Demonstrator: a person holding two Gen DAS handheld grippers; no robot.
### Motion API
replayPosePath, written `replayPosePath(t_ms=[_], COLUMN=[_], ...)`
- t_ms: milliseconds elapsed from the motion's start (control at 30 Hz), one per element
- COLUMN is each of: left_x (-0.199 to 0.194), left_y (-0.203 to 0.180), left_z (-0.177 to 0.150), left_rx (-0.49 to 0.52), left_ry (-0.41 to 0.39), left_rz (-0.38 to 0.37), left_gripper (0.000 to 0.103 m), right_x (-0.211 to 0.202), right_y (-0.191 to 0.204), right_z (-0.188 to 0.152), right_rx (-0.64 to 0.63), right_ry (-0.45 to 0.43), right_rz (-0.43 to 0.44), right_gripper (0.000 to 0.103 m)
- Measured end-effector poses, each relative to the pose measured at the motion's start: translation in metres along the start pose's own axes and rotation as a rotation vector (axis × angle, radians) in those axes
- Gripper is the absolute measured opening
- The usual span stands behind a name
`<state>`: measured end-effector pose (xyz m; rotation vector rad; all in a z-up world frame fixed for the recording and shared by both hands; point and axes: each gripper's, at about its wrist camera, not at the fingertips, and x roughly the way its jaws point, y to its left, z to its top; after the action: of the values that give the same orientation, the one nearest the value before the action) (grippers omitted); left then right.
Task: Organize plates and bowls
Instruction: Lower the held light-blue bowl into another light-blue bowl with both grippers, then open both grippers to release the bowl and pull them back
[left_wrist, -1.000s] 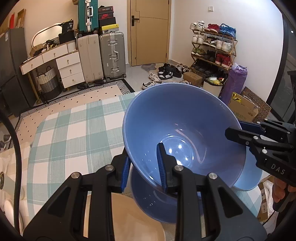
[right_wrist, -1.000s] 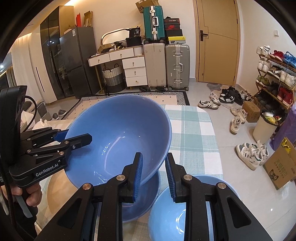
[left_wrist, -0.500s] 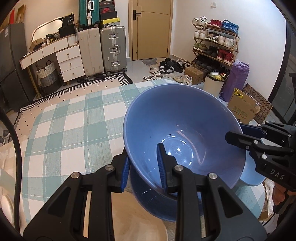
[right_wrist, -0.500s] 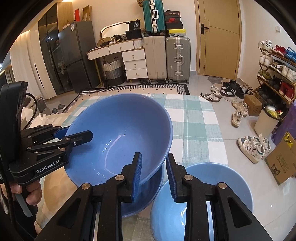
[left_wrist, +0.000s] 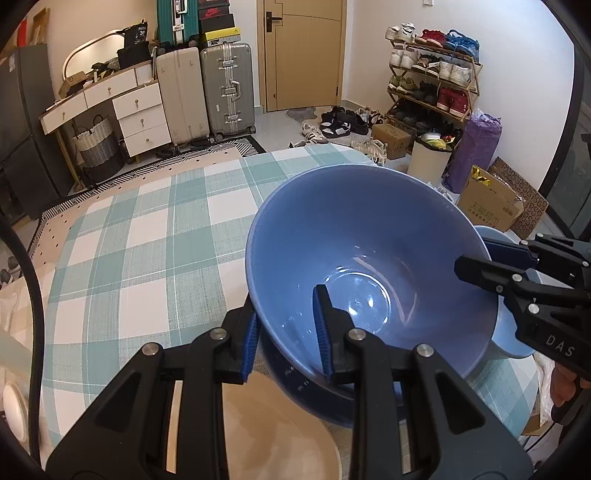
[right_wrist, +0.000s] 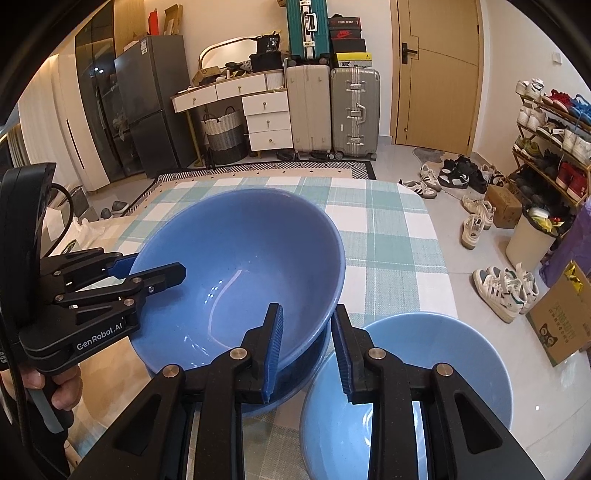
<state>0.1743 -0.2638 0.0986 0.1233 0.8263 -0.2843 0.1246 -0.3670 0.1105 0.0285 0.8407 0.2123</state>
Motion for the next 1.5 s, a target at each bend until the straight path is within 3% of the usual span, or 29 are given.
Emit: replayPosePath(t_ms=[567,700,1000,1367,1500], left_x=[0.028,0.032,0.038,0.041,0.040], left_y=[0.007,0.007,0.012,0.023,0.021], left_z=[-0.021,-0.024,-0.031,-0.043,-0.042], left_rx=[0.026,0.037,0.036,-0.014,-0.008], left_ry=[0.024,0.029,0.035,0.069,0.063], left_rz=[0.063,0.073,0.065,0.018,0.016], left_gripper=[0.023,0.024,0.030,0.031,0.036], right_x=[0.014,0.016,0.017,0.021,0.021], right_y=[0.020,0.026,0.031,0.029,0.028], right_z=[-0.019,-0.024,-0.029,-0.032,-0.031], right_rx=[-0.122,-0.149,-0.176,-0.180,-0.182], right_ry=[0.025,0.028,0.032,0.045,0.040], right_rz=[-0.099,-0.119,-0.117,-0.134,-0.135], right_gripper=[0.028,0.033,0.037,0.039,0.042])
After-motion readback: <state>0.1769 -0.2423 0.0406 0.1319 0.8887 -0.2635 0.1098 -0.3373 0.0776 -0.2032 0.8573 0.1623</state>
